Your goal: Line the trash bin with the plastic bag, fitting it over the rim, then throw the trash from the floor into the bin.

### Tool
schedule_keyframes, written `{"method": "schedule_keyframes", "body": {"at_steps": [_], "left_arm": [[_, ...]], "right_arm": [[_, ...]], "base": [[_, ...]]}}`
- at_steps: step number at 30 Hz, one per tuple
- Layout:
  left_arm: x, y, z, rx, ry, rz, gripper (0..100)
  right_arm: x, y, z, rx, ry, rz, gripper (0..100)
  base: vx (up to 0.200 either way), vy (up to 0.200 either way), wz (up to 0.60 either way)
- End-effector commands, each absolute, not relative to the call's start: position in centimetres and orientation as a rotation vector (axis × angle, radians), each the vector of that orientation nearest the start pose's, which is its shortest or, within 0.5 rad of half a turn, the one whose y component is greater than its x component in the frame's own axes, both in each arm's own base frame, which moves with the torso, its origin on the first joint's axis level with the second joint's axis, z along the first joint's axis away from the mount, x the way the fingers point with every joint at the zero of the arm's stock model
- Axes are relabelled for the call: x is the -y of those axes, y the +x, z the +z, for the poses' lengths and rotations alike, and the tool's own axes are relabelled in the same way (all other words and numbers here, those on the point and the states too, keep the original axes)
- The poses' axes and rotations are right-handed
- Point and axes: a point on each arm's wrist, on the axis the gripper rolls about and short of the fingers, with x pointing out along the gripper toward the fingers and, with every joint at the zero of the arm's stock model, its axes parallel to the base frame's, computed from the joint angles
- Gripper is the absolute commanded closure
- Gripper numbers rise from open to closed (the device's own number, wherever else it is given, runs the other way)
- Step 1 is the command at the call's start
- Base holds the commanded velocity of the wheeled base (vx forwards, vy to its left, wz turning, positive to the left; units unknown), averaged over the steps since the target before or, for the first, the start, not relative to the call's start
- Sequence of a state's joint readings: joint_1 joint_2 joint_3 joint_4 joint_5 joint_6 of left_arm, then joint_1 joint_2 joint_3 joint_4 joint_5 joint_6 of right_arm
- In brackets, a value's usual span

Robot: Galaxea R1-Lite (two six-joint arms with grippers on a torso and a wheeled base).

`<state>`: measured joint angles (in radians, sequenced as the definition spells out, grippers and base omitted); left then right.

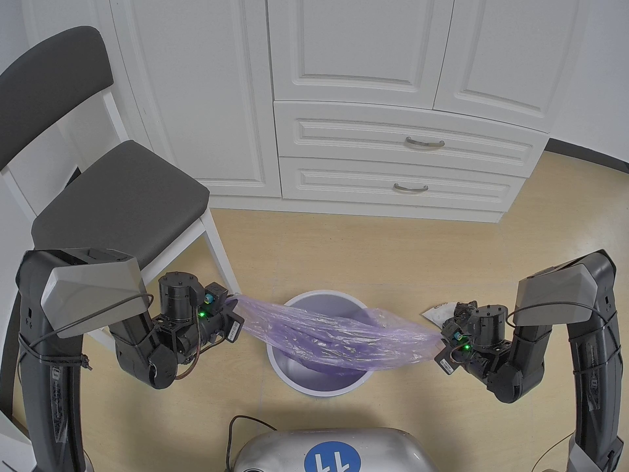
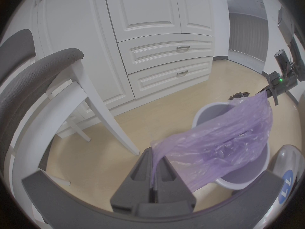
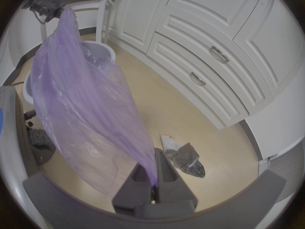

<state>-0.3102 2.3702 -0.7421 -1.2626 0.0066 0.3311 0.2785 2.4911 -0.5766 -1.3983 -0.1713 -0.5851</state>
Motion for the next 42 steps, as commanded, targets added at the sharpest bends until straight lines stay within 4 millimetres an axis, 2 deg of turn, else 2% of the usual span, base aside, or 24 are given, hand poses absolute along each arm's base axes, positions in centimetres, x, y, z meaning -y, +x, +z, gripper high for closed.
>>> {"method": "schedule_keyframes", "body": {"at_steps": [1, 6, 12, 21, 29, 42], "left_arm": [[11.0, 34.6, -0.1, -0.32, 0.393, -0.427, 100], [9.7, 33.6, -0.5, -0.341, 0.459, -0.475, 100], [9.5, 32.6, -1.3, -0.364, 0.483, -0.572, 100], [9.4, 31.4, -2.3, -0.395, 0.527, -0.645, 100], [9.1, 30.4, -1.8, -0.381, 0.519, -0.732, 100], [8.7, 29.4, -1.1, -0.38, 0.537, -0.737, 100]], "right_arm": [[-8.5, 31.0, -4.8, -0.481, -0.751, 0.278, 100], [-8.1, 29.4, -4.5, -0.512, -0.815, 0.322, 100], [-7.7, 27.6, -4.3, -0.532, -0.889, 0.413, 100], [-7.4, 26.6, -4.4, -0.546, -0.919, 0.476, 100], [-7.1, 26.1, -3.2, -0.512, -0.904, 0.512, 100], [-6.6, 25.0, -2.1, -0.491, -0.909, 0.546, 100]], "base": [[0.0, 0.0, 0.0], [0.0, 0.0, 0.0], [0.0, 0.0, 0.0], [0.0, 0.0, 0.0], [0.0, 0.0, 0.0], [0.0, 0.0, 0.0]]}}
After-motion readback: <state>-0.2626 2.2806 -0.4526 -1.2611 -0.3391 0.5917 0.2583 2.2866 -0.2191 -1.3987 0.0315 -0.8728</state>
